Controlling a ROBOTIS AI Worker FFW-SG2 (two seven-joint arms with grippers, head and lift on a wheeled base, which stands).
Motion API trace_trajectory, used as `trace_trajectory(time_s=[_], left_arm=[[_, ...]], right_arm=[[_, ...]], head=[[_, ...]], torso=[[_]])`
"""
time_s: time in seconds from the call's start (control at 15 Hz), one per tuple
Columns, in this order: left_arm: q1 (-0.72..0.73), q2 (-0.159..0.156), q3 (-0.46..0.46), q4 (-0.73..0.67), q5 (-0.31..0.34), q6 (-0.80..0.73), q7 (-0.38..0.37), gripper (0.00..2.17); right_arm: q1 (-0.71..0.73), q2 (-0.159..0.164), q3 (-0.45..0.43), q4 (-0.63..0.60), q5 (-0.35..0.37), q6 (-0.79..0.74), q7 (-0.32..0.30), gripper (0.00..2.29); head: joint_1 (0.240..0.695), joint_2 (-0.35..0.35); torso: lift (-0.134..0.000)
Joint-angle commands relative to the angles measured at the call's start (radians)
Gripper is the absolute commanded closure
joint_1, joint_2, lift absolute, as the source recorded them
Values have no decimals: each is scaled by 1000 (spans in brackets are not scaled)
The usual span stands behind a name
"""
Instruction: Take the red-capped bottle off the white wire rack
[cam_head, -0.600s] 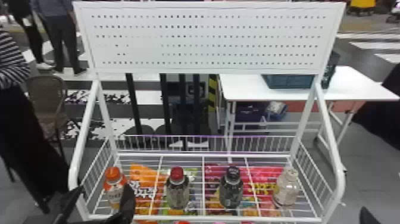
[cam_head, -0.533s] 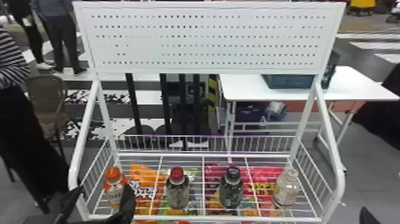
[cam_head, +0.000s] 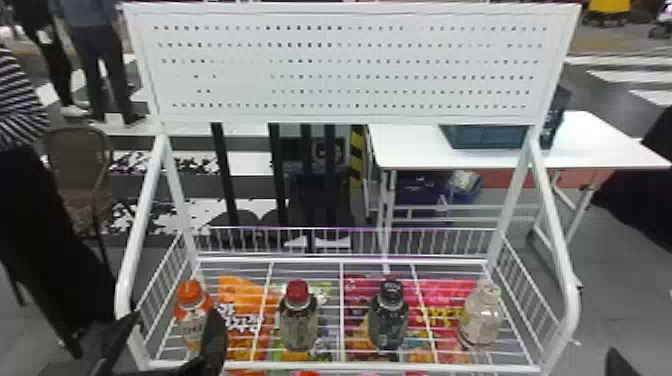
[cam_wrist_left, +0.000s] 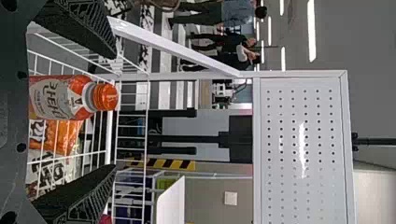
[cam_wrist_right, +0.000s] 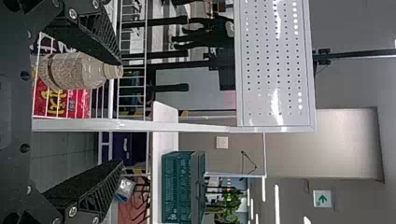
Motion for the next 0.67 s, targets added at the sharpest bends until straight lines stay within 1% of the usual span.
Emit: trace_trajectory(time_s=[0.0,0.13,0.27,0.33,0.4,0.47,0.6], left_arm=[[0,-1,-2,0,0,0,0,46],[-2,-6,-23,20,-5,-9,3,46],[-25,-6,-118,96,-35,-132,21,46],[-57,-8,-179,151,-43,-150,31,46],[-92,-15,-235,214,-61,-175,48,46],[-133,-26,-293,286,-77,-215,81,46],[-201,-58,-356,408,-74,-285,98,43]], right_arm=[[0,0,0,2,0,0,0,147],[0,2,0,2,1,0,0,147],[-3,2,1,3,4,0,0,147],[-5,3,3,3,4,0,0,147],[-5,3,6,3,4,0,0,147],[-5,3,6,2,4,0,0,147],[-5,6,6,3,4,0,0,147]], head=[[499,0],[499,0],[499,0],[499,0],[499,0],[499,0],[499,0]], torso=[[0],[0],[0],[0],[0],[0],[0]])
